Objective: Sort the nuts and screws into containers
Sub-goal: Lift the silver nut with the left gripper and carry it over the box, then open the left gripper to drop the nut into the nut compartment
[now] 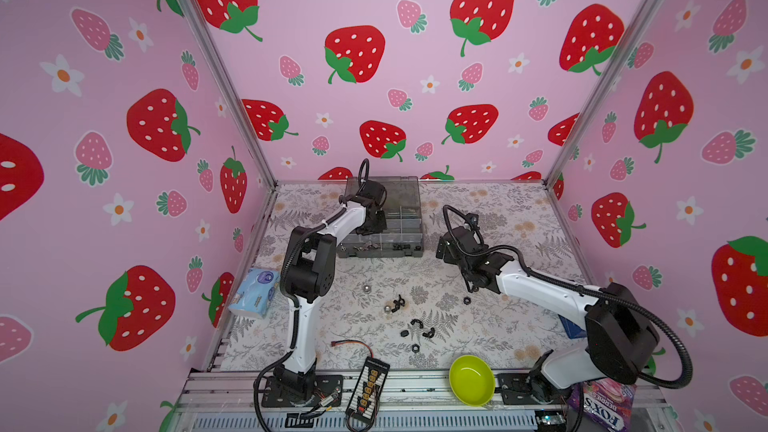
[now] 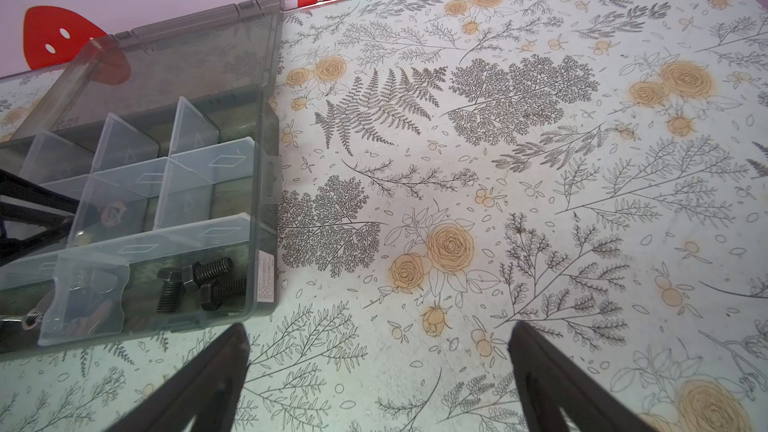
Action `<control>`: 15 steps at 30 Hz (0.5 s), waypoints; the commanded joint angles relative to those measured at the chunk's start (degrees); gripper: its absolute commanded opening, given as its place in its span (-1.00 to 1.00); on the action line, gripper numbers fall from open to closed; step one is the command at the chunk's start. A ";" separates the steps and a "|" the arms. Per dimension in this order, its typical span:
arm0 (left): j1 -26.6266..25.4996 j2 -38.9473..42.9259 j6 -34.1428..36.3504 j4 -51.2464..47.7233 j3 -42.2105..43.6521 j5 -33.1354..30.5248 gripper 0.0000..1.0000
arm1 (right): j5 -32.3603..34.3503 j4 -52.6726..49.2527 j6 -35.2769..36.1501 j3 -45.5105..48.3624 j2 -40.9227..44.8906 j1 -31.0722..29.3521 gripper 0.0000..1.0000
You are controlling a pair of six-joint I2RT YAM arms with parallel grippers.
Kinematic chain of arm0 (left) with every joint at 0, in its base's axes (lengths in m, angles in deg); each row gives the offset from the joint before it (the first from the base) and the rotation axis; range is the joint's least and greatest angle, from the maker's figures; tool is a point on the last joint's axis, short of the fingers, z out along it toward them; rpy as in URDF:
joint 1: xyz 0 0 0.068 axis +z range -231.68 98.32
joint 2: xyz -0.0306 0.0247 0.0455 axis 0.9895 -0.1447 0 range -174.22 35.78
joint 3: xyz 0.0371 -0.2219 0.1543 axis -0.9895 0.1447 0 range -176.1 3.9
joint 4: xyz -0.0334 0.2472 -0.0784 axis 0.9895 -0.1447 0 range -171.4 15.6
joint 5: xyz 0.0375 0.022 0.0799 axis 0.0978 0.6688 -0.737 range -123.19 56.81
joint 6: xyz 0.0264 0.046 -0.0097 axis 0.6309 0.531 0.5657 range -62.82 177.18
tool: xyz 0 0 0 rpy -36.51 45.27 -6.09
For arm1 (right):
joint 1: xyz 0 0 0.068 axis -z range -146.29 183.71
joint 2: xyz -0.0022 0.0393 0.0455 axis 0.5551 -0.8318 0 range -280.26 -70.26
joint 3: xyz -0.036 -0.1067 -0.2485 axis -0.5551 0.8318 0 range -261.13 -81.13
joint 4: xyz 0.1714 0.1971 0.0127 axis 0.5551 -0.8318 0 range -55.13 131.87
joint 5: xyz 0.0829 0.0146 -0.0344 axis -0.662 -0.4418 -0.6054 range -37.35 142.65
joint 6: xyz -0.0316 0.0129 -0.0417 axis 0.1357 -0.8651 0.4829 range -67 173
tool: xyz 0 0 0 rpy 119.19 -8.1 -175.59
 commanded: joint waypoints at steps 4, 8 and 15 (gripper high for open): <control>0.26 1.09 -0.15 -1.75 -0.42 0.66 -0.28 | 0.32 -0.71 -0.54 -0.93 0.13 0.15 0.99; 0.26 2.35 -0.57 -1.41 0.50 0.57 -0.17 | 0.32 -0.75 -0.56 -0.76 0.30 0.20 0.99; 0.26 7.06 -0.84 -0.75 2.57 0.09 -0.17 | 0.51 -0.82 -0.52 -0.41 0.55 0.17 0.99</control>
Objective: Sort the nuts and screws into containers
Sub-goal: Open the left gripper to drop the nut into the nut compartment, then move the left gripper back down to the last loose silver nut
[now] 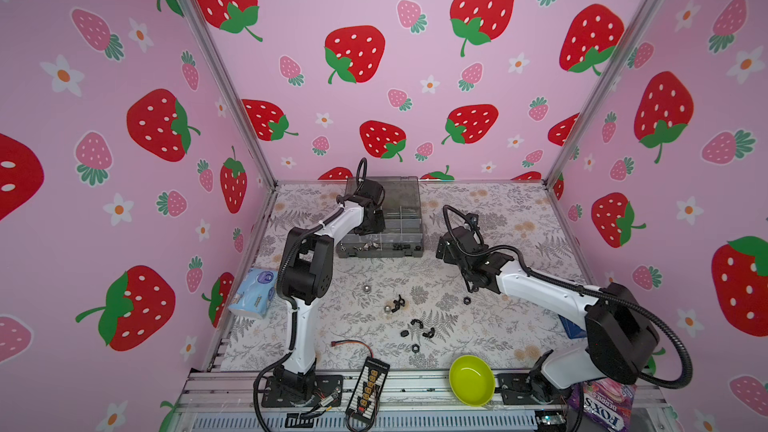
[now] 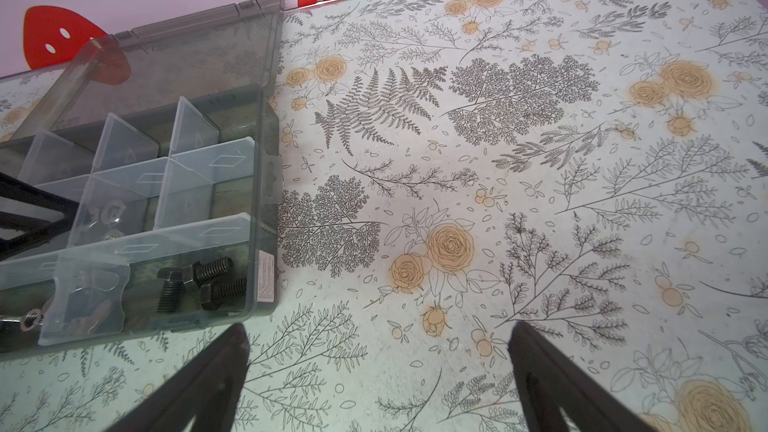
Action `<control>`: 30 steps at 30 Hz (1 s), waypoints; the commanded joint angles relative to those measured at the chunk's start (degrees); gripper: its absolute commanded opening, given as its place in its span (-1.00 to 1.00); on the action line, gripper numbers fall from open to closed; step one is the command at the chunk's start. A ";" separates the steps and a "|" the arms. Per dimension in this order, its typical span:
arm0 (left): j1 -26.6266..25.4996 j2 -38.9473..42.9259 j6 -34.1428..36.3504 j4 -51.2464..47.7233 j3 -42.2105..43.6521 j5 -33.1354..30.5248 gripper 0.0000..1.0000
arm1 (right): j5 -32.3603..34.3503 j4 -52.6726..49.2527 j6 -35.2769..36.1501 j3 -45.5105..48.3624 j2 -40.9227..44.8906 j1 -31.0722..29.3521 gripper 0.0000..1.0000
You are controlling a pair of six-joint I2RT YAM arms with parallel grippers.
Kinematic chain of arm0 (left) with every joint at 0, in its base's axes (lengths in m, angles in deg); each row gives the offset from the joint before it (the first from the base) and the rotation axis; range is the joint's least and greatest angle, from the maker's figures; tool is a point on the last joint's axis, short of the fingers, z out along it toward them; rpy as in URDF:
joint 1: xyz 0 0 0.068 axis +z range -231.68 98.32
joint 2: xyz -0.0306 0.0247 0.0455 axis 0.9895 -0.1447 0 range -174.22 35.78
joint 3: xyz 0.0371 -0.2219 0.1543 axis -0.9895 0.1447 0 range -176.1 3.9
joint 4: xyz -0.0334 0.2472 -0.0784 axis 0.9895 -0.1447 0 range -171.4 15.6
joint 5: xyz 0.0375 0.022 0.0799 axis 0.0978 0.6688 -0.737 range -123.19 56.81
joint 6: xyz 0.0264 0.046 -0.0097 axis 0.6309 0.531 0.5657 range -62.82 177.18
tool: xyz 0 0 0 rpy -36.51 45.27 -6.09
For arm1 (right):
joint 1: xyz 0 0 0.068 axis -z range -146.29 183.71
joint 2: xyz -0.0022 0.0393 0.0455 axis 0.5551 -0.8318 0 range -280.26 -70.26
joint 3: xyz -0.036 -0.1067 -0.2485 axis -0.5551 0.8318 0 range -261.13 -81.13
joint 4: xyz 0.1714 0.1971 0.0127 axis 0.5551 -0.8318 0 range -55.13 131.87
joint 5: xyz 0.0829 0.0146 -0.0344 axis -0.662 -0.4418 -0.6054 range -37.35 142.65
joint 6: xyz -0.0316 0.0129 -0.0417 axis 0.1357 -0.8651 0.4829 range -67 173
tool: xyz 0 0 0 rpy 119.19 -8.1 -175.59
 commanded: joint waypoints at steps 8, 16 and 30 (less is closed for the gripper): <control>-0.18 15.74 -1.99 1.47 8.97 -1.86 -0.18 | 0.65 -0.63 -1.05 0.46 0.97 0.20 0.99; -1.05 31.16 -5.36 4.33 26.32 -4.44 -0.18 | 0.89 -0.58 -0.85 0.87 1.18 0.14 0.99; -8.94 42.78 -15.49 3.41 47.67 -4.20 -0.17 | -0.23 0.09 -0.96 0.18 -0.79 0.20 0.99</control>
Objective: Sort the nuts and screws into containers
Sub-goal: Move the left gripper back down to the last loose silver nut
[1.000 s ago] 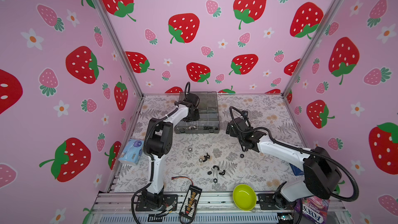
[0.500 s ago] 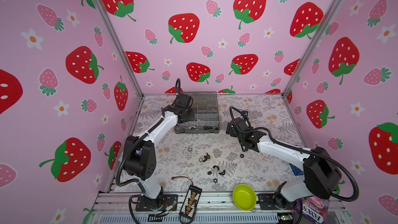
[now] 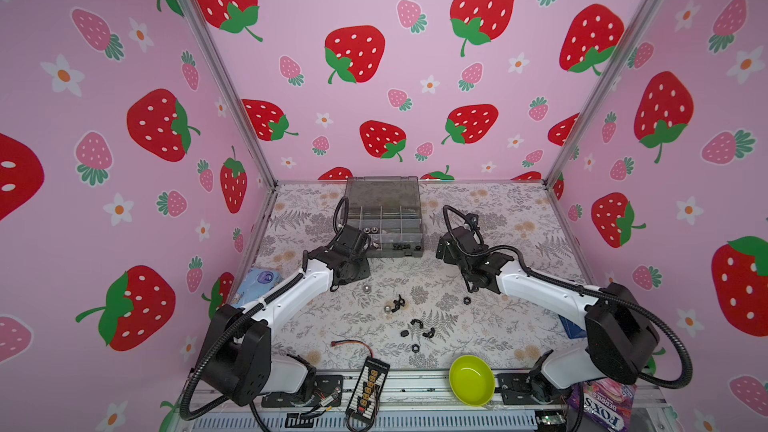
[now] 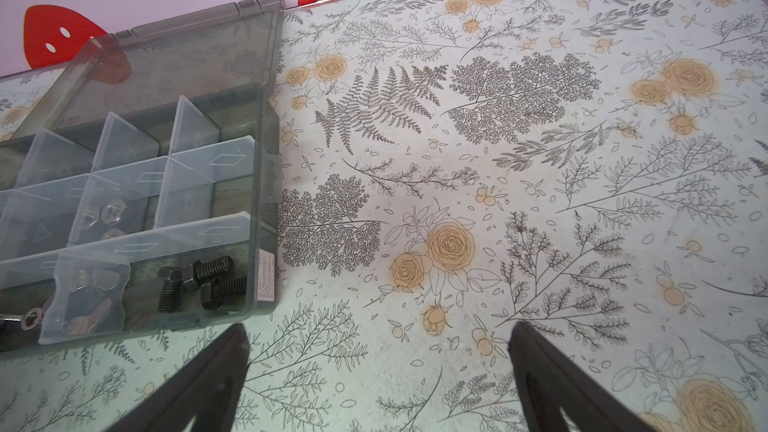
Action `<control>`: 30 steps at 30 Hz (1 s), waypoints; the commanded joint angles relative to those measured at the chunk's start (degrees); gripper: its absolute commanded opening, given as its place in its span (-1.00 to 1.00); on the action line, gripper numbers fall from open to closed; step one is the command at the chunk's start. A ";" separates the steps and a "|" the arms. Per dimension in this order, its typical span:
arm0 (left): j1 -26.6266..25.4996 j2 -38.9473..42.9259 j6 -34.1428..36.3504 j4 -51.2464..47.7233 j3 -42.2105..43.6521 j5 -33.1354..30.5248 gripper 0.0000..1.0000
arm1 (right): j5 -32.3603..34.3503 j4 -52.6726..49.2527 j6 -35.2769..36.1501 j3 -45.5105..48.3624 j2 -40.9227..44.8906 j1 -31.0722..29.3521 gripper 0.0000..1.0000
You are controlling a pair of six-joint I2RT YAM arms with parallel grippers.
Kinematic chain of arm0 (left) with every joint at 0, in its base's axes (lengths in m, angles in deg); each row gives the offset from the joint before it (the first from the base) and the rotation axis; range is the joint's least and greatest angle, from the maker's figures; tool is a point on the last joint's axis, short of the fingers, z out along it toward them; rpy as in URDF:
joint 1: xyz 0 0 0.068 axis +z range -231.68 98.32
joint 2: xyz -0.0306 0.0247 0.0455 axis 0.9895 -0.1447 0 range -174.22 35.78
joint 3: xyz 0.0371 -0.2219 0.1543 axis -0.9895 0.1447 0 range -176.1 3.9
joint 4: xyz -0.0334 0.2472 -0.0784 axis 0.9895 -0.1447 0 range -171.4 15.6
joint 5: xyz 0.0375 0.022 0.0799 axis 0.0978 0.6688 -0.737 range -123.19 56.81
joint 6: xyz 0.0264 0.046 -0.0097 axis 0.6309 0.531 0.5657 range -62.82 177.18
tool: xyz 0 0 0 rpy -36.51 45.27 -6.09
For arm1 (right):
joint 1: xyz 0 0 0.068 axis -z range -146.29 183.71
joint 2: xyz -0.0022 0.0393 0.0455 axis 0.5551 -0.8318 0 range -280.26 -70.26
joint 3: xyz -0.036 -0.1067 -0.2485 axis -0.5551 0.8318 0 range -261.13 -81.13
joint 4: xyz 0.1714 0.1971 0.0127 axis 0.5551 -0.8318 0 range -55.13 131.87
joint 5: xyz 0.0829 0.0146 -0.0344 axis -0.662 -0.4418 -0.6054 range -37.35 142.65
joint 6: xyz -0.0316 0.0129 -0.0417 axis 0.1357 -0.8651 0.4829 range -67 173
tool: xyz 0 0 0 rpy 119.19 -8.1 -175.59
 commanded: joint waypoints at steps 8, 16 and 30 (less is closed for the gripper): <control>-3.42 -5.52 -5.34 2.69 3.06 0.95 -0.18 | 0.08 -0.11 -0.88 0.31 -0.42 0.14 0.99; -3.60 -10.00 -4.64 3.41 2.06 1.56 -0.18 | 0.40 -0.36 -0.82 0.36 -0.26 0.20 0.99; -3.60 -15.29 -3.07 4.04 -0.17 2.35 -0.17 | -0.44 -0.08 -0.30 -0.95 -1.32 0.16 0.99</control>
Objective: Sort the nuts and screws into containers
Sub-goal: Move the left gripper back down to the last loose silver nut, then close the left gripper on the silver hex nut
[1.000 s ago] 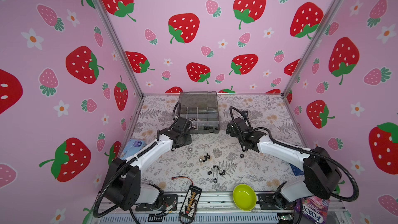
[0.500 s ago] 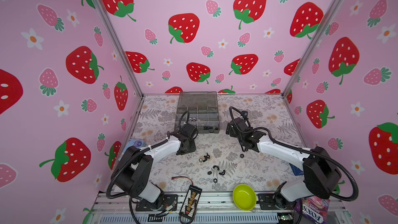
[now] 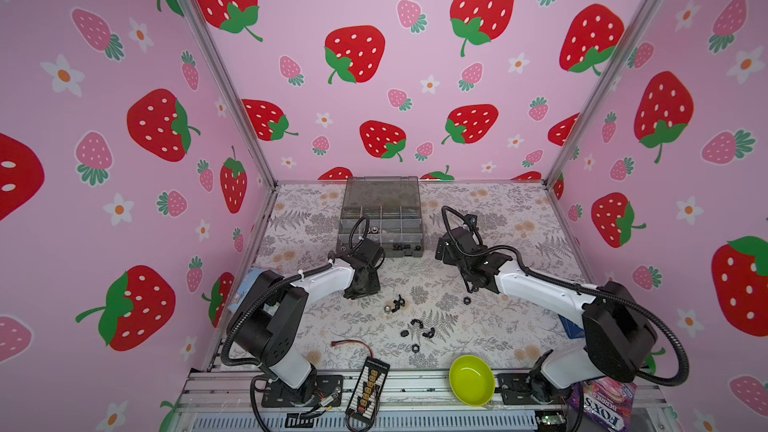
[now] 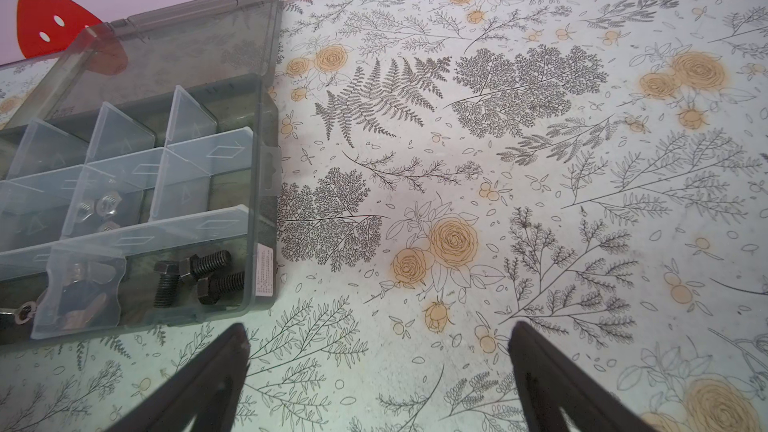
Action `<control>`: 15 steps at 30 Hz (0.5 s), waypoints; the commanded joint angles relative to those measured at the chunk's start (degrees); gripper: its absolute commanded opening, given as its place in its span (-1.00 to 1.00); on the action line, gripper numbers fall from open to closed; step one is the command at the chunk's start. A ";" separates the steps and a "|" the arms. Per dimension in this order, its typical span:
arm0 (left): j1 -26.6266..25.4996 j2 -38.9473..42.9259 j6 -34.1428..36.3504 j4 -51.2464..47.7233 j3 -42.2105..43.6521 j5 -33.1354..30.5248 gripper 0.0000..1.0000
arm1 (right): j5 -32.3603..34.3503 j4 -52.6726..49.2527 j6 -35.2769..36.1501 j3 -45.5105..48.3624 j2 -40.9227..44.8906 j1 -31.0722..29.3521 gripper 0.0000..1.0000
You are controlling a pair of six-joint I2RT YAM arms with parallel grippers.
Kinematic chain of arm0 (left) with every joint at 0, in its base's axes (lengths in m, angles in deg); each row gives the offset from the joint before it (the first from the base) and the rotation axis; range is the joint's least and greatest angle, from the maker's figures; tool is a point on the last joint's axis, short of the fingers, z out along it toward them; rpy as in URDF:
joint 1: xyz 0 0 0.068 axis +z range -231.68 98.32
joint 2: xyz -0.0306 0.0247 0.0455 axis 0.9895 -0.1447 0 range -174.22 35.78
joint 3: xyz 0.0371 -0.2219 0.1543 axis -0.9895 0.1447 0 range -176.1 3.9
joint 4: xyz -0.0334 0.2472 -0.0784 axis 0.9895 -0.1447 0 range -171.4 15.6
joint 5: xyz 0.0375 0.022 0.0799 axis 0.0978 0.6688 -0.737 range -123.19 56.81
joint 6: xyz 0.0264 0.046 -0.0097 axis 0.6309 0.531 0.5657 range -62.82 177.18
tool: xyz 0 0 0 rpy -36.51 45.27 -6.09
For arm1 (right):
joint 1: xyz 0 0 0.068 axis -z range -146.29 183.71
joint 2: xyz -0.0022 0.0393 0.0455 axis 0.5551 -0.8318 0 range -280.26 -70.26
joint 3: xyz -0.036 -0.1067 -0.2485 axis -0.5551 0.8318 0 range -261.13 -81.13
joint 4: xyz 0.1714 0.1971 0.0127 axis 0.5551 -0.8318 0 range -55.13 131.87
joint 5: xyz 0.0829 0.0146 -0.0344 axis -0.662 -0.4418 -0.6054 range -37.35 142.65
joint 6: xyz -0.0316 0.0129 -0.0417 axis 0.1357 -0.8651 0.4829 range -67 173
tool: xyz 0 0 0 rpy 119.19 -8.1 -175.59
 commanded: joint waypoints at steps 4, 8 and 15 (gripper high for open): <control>-0.32 -2.62 0.34 -0.34 -1.92 0.34 -0.18 | -0.11 -0.03 -0.37 -0.98 -1.00 0.19 0.99; -0.32 -3.38 0.75 -0.36 -2.44 0.65 -0.18 | -0.11 -0.02 -0.25 -1.11 -1.14 0.20 0.99; -0.39 -4.13 1.26 -1.04 -2.88 0.87 -0.20 | 0.12 -0.02 -0.23 -1.12 -1.13 0.15 0.99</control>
